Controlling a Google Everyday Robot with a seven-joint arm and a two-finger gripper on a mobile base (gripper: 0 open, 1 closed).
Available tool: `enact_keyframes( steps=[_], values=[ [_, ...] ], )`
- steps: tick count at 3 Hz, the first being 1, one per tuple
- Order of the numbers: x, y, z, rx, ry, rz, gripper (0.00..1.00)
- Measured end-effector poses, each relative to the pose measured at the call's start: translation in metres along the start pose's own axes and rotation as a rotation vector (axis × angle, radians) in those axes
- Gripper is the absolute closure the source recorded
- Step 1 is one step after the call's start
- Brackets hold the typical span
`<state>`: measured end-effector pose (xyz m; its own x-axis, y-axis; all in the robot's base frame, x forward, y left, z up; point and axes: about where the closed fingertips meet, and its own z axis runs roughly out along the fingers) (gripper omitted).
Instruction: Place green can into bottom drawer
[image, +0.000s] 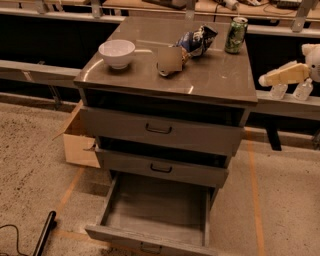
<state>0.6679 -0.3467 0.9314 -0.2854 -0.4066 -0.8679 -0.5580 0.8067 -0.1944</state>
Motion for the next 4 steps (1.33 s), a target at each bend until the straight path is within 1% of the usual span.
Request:
enact_keyframes(
  steps=[1, 2, 3, 4],
  values=[
    [-0.009, -0.040, 0.041, 0.034, -0.072, 0.064, 0.00],
    [-0.025, -0.072, 0.082, 0.064, -0.127, 0.111, 0.00],
    [-0.038, -0.083, 0.079, 0.082, -0.154, 0.102, 0.00],
    [-0.029, -0.081, 0.087, 0.104, -0.137, 0.134, 0.00]
  ],
)
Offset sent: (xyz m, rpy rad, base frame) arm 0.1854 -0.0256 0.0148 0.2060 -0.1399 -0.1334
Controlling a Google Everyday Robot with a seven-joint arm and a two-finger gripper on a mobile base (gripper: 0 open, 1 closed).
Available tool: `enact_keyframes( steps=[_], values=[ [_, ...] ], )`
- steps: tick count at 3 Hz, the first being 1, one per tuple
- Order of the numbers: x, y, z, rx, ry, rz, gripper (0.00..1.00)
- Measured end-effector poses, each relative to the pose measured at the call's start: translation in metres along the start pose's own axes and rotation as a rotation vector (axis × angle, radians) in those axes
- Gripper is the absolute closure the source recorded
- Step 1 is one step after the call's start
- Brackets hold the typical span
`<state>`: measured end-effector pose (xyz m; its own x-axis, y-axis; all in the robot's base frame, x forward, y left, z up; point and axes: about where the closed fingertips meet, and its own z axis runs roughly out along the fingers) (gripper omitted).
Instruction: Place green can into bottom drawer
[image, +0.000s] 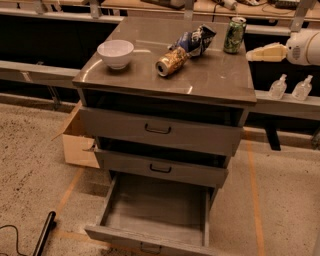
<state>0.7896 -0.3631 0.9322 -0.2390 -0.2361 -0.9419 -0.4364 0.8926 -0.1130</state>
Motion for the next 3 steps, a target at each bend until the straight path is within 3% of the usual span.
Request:
enact_keyframes(
  steps=[3],
  values=[
    [0.005, 0.006, 0.075, 0.091, -0.093, 0.058, 0.00]
  ],
)
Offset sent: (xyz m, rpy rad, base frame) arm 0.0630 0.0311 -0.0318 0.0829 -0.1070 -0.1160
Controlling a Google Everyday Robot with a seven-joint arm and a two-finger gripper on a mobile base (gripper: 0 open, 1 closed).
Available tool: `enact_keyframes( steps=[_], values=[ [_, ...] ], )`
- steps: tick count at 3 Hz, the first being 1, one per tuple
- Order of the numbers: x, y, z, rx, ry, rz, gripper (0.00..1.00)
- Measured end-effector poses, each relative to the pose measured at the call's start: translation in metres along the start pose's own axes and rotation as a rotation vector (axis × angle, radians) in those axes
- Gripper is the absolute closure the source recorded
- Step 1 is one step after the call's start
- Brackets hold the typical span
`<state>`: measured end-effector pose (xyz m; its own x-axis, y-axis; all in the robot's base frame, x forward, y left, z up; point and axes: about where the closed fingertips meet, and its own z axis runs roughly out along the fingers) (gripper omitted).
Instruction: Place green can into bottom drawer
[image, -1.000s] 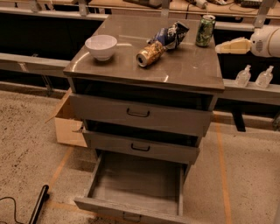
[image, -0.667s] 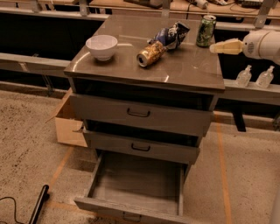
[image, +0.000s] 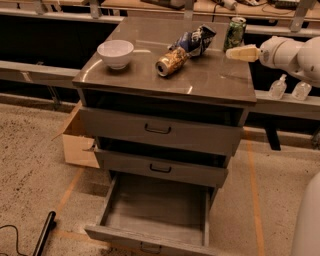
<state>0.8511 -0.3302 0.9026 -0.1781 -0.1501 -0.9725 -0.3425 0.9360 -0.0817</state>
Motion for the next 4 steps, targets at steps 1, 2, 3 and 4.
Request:
enact_keyframes(
  steps=[1, 2, 3, 4],
  values=[
    [0.001, 0.002, 0.028, 0.045, -0.003, 0.013, 0.00],
    [0.002, 0.000, 0.053, 0.074, -0.002, 0.027, 0.00],
    [-0.001, -0.009, 0.074, 0.113, -0.015, 0.037, 0.00],
    [-0.004, -0.020, 0.091, 0.156, -0.034, 0.045, 0.00]
  ],
)
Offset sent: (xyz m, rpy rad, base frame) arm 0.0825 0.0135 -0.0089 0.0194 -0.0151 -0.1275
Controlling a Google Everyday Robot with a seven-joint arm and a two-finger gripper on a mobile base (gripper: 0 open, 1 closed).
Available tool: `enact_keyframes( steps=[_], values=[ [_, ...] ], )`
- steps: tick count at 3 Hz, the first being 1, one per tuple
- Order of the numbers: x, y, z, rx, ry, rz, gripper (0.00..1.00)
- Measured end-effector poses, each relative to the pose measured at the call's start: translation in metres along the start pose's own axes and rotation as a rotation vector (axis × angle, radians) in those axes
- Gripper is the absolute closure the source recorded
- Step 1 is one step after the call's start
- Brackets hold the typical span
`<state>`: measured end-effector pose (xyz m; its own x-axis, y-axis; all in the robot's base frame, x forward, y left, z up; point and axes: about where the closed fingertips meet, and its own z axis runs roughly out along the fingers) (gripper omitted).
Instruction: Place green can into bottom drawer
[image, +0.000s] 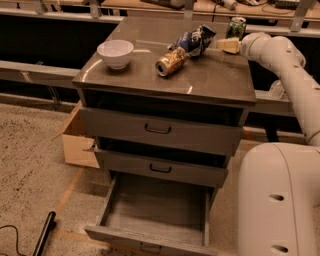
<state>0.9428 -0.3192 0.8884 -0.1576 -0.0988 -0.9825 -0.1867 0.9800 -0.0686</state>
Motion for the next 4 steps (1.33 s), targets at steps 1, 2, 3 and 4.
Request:
enact_keyframes(
  steps=[1, 2, 3, 4],
  values=[
    [-0.001, -0.004, 0.017, 0.041, -0.017, 0.016, 0.00],
    [-0.005, -0.003, 0.030, 0.064, -0.040, 0.029, 0.00],
    [-0.012, 0.003, 0.040, 0.064, -0.064, 0.030, 0.18],
    [-0.016, 0.004, 0.041, 0.060, -0.075, 0.026, 0.42]
  ],
)
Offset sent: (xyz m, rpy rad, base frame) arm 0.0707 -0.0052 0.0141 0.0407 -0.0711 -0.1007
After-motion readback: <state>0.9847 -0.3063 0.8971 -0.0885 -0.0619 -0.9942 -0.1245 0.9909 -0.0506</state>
